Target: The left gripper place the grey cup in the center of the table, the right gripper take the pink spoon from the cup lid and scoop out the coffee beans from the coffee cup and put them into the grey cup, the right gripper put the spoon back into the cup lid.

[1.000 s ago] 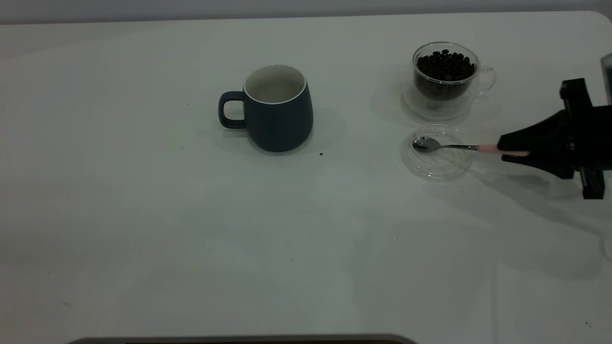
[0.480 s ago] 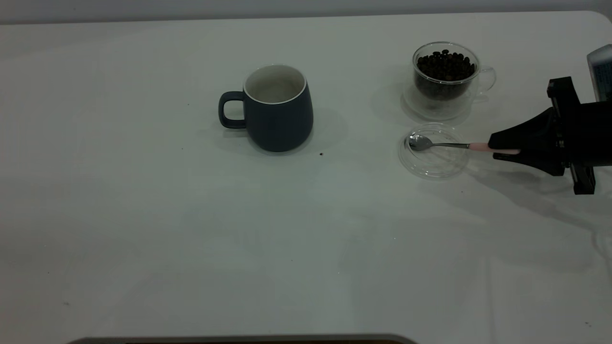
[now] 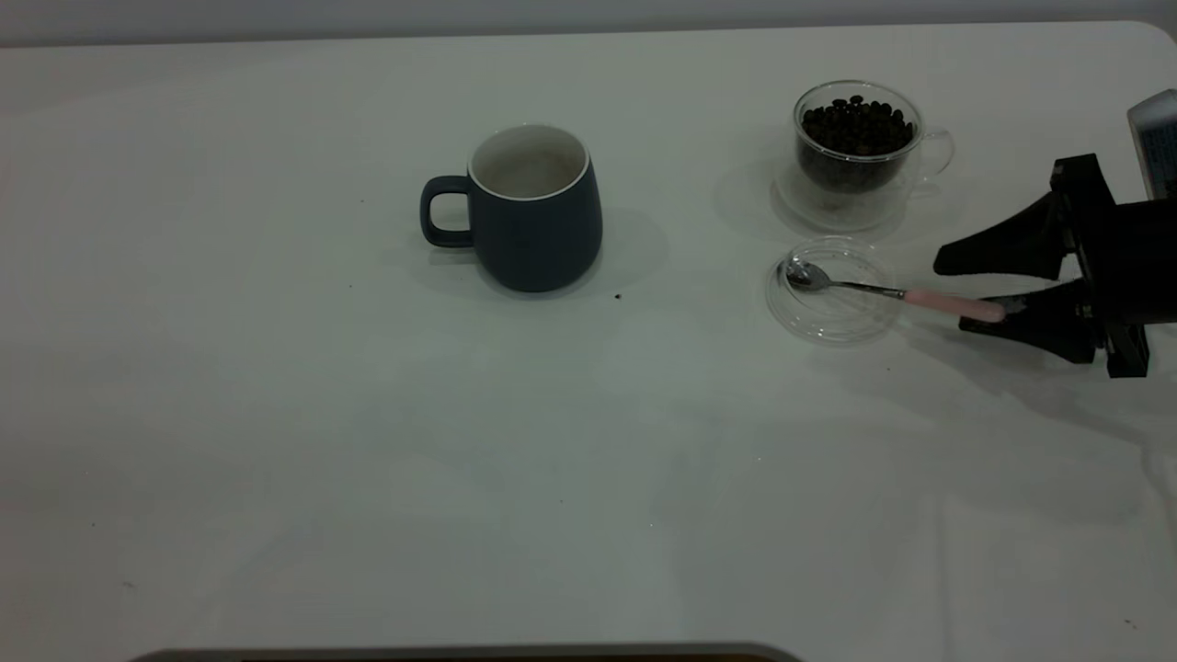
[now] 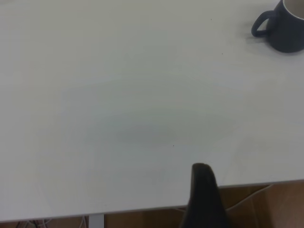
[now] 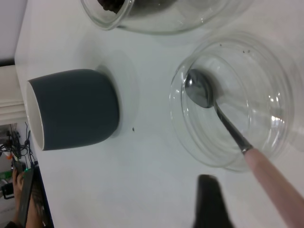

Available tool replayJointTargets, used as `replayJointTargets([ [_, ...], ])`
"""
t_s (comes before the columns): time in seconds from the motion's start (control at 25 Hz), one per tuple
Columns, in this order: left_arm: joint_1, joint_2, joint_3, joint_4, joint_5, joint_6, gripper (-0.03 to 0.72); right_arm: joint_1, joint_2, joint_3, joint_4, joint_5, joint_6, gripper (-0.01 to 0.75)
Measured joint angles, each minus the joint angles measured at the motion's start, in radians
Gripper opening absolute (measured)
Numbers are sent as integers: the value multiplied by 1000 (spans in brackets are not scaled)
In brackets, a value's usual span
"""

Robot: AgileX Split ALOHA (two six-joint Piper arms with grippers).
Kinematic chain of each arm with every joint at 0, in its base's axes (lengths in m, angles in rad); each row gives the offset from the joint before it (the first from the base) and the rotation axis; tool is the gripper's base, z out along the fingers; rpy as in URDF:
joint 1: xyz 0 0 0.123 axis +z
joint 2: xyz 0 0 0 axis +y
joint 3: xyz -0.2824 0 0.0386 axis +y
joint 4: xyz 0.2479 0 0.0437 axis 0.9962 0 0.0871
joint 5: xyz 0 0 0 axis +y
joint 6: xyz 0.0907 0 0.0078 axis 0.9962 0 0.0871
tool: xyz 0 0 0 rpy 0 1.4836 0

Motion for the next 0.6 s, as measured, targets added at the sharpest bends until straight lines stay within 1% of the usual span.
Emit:
replayJointTargets([
  [0.04, 0, 0, 0, 0, 0, 0, 586, 0, 0, 0, 0, 0, 0, 582],
  [0.12, 0, 0, 0, 0, 0, 0, 586, 0, 0, 0, 0, -3, -1, 612],
  [0.28, 0, 0, 0, 0, 0, 0, 586, -5, -10, 0, -7, -42, 2, 620],
  [0.4, 0, 0, 0, 0, 0, 0, 586, -6, -62, 0, -43, -135, 41, 618],
  [0.52, 0, 0, 0, 0, 0, 0, 586, -12, -148, 0, -99, -259, 104, 613],
  [0.6, 0, 0, 0, 0, 0, 0, 586, -15, -223, 0, -168, -349, 162, 608],
])
